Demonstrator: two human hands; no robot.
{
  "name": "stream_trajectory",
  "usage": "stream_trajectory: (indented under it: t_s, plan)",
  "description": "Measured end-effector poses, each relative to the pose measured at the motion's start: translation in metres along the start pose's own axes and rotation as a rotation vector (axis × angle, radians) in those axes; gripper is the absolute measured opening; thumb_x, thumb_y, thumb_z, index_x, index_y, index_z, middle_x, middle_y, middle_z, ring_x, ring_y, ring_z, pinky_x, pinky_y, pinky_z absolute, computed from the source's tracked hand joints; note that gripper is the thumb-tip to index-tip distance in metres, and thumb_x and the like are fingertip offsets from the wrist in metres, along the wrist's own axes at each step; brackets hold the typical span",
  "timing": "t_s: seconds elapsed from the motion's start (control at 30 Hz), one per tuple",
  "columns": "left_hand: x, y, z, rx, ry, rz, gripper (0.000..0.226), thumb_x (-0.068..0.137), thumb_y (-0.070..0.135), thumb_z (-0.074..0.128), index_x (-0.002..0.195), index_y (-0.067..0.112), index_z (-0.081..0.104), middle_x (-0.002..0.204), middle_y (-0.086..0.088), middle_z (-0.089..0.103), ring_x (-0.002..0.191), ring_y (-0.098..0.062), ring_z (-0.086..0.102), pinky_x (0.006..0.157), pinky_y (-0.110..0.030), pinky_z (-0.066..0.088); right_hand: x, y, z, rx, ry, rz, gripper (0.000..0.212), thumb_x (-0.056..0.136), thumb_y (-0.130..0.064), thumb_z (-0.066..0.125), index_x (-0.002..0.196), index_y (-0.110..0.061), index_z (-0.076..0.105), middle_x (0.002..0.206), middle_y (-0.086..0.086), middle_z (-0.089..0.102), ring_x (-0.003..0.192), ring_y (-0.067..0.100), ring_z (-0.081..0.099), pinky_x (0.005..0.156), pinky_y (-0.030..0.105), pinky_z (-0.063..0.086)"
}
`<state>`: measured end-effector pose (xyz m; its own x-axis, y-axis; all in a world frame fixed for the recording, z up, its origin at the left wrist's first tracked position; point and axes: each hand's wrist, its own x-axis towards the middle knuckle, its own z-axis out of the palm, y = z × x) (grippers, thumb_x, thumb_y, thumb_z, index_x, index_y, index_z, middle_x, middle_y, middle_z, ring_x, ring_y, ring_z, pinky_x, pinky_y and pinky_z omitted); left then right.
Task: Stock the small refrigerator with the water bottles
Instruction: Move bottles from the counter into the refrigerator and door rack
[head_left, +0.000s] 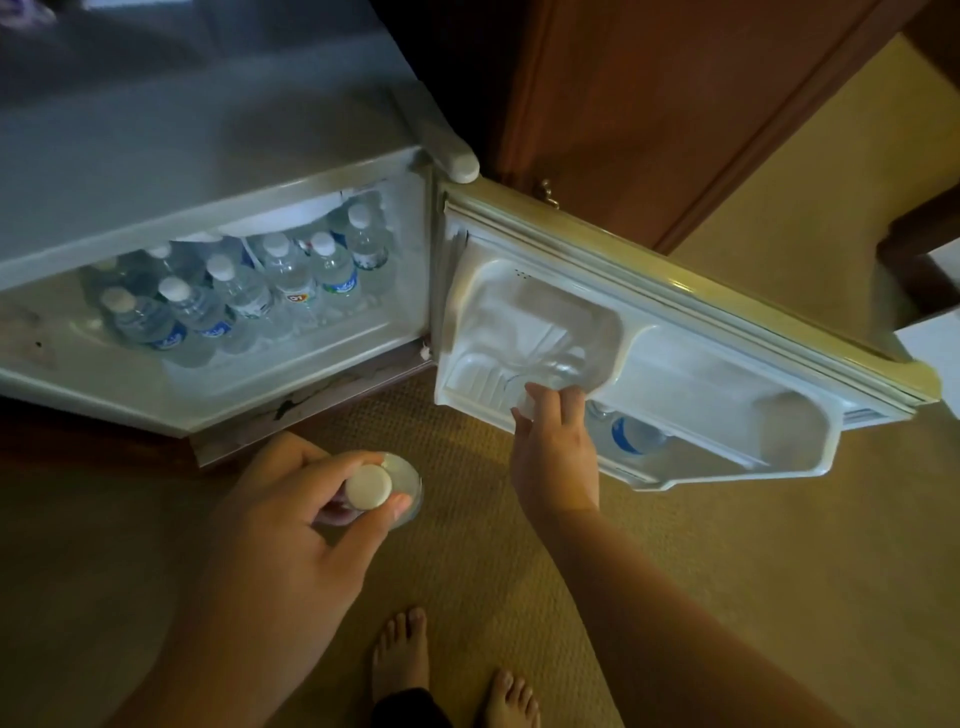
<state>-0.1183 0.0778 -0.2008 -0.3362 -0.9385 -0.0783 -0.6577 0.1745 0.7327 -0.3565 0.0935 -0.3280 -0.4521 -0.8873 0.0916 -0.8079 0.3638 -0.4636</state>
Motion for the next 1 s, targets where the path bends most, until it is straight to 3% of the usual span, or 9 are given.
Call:
stream_trajectory:
  t_s: [0.17,0.27,0.37,0.43,0.6,0.77,0.83,1.0]
  plan:
    - [0.008,-0.011,0.002,-0.008,-0.009,-0.012,0.03,0.084,0.05,0.082,0.105,0.028,0.079,0.097,0.02,0.055,0.079,-0.006,0.068,0.06,-0.029,0.059,0.009,0.001,0.015,-0.03,-0.088,0.112,0.028,0.091,0.002,0.066,0.118,-0.002,0.059,0.116,0.021,0.052,0.068,0.039,0.059,0.051,0.037,0.045]
    - [0.015,-0.012,0.001,0.001,0.004,0.011,0.04,0.082,0.055,0.07,0.107,0.026,0.079,0.097,0.015,0.057,0.078,-0.006,0.067,0.059,-0.024,0.057,0.017,0.004,0.02,-0.046,-0.109,0.098,0.031,0.091,0.003,0.067,0.12,-0.003,0.058,0.116,0.021,0.051,0.07,0.035,0.059,0.054,0.042,0.055]
    - [0.022,-0.011,0.002,0.01,-0.002,0.01,0.041,0.081,0.058,0.065,0.105,0.028,0.079,0.097,0.015,0.058,0.077,-0.004,0.066,0.063,-0.022,0.055,0.027,0.006,0.02,-0.106,-0.239,0.17,0.047,0.094,0.002,0.063,0.136,-0.013,0.047,0.132,0.013,0.041,0.097,0.032,0.059,0.073,0.042,0.056]
    - [0.027,-0.01,0.003,0.011,-0.008,0.006,0.041,0.08,0.059,0.065,0.103,0.028,0.079,0.097,0.016,0.058,0.077,-0.004,0.066,0.058,-0.023,0.055,0.032,0.005,0.018,-0.123,-0.324,0.232,0.056,0.095,0.003,0.059,0.143,-0.017,0.04,0.138,0.008,0.032,0.114,0.03,0.055,0.087,0.043,0.055]
    - [0.038,-0.007,0.007,0.009,-0.003,0.028,0.03,0.081,0.046,0.077,0.099,0.023,0.079,0.094,0.011,0.059,0.077,-0.006,0.066,0.057,-0.035,0.059,0.04,0.005,0.015,-0.134,-0.425,0.255,0.068,0.092,0.008,0.057,0.151,-0.018,0.032,0.144,0.008,0.024,0.129,0.03,0.048,0.1,0.045,0.052]
    - [0.039,-0.004,0.012,-0.01,-0.017,0.011,0.026,0.079,0.031,0.087,0.102,0.021,0.08,0.094,0.009,0.059,0.078,-0.004,0.066,0.061,-0.023,0.057,0.043,0.001,0.007,-0.147,-0.429,0.307,0.061,0.096,0.003,0.056,0.149,-0.016,0.033,0.145,0.012,0.028,0.12,0.036,0.057,0.096,0.049,0.053]
    - [0.038,-0.003,0.014,-0.02,-0.01,0.024,0.026,0.078,0.028,0.087,0.102,0.022,0.08,0.094,0.009,0.06,0.082,-0.006,0.067,0.065,-0.024,0.056,0.045,-0.001,0.005,-0.166,-0.434,0.331,0.058,0.096,0.003,0.056,0.147,-0.015,0.034,0.144,0.013,0.03,0.116,0.038,0.059,0.093,0.05,0.053]
    - [0.035,-0.001,0.017,-0.051,-0.012,0.052,0.024,0.081,0.031,0.086,0.103,0.022,0.08,0.096,0.01,0.059,0.084,-0.005,0.067,0.06,-0.027,0.059,0.046,-0.003,0.003,-0.198,-0.45,0.308,0.061,0.094,0.004,0.06,0.147,-0.014,0.034,0.143,0.014,0.028,0.116,0.04,0.061,0.09,0.049,0.054]
